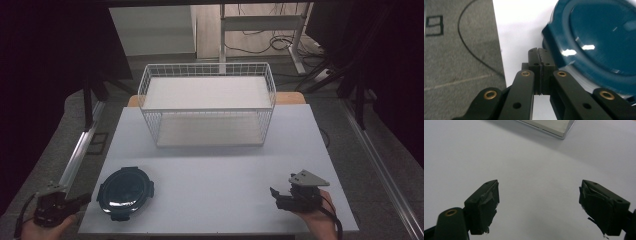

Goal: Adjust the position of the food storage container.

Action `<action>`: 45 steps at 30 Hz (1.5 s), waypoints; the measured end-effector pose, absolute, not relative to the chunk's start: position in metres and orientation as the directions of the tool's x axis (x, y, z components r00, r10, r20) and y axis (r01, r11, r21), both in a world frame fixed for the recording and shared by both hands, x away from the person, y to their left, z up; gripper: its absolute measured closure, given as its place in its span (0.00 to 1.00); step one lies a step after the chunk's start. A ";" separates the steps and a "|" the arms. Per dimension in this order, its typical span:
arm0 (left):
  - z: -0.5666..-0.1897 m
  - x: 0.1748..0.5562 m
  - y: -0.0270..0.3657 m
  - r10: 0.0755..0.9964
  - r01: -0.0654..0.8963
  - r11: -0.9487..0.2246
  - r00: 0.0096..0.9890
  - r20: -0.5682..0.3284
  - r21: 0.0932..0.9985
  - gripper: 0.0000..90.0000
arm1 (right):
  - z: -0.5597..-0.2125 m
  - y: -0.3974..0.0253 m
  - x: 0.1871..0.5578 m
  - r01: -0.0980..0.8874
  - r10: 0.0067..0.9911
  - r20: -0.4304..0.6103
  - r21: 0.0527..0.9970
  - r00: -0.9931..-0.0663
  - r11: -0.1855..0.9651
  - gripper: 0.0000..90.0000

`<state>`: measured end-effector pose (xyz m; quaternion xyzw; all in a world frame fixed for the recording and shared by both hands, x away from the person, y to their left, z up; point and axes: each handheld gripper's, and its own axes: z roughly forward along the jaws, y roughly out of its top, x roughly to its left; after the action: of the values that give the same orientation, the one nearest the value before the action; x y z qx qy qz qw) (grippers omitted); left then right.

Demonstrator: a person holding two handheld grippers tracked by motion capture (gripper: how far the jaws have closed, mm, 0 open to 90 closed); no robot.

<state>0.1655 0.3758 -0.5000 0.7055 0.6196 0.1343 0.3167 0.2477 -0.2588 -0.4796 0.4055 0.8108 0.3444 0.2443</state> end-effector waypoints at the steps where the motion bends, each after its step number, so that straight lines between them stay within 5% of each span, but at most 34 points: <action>1: -0.503 0.166 0.375 0.954 0.794 -0.034 0.206 -0.217 0.607 1.00 | -0.480 -0.258 0.248 0.489 0.825 -0.119 0.755 -0.553 0.437 0.18; 23: -0.514 0.174 0.362 0.950 0.817 -0.041 0.210 -0.232 0.575 1.00 | -0.484 -0.256 0.248 0.490 0.816 -0.137 0.739 -0.561 0.461 0.18; 45: -0.512 0.202 0.314 0.905 0.814 -0.129 0.330 -0.269 0.566 1.00 | -0.483 -0.256 0.248 0.492 0.821 -0.129 0.745 -0.556 0.450 0.18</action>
<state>0.2016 0.3137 -0.5118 0.7479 0.5748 0.0700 0.3247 0.2483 -0.2559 -0.4830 0.4023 0.8156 0.3361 0.2450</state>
